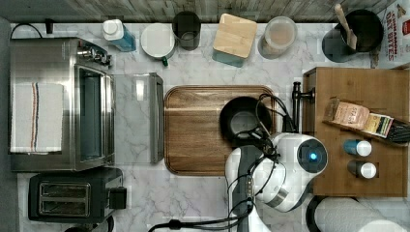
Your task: Pick up the bowl.
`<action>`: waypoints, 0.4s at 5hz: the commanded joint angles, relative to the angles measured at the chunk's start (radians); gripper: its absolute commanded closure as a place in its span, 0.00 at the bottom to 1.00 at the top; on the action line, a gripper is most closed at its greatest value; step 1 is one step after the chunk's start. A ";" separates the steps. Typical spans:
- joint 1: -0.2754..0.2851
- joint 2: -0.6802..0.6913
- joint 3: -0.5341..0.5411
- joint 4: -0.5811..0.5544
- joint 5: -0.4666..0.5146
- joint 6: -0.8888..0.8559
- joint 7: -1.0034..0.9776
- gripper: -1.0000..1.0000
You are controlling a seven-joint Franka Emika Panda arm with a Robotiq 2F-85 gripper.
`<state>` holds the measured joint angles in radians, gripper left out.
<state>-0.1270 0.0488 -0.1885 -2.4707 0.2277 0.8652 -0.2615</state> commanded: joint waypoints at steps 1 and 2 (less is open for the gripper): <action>0.107 -0.150 0.091 0.352 -0.065 -0.200 -0.221 1.00; 0.123 -0.132 0.136 0.445 -0.151 -0.261 -0.228 1.00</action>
<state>-0.0382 -0.0065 -0.1088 -2.3047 0.1344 0.6372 -0.4436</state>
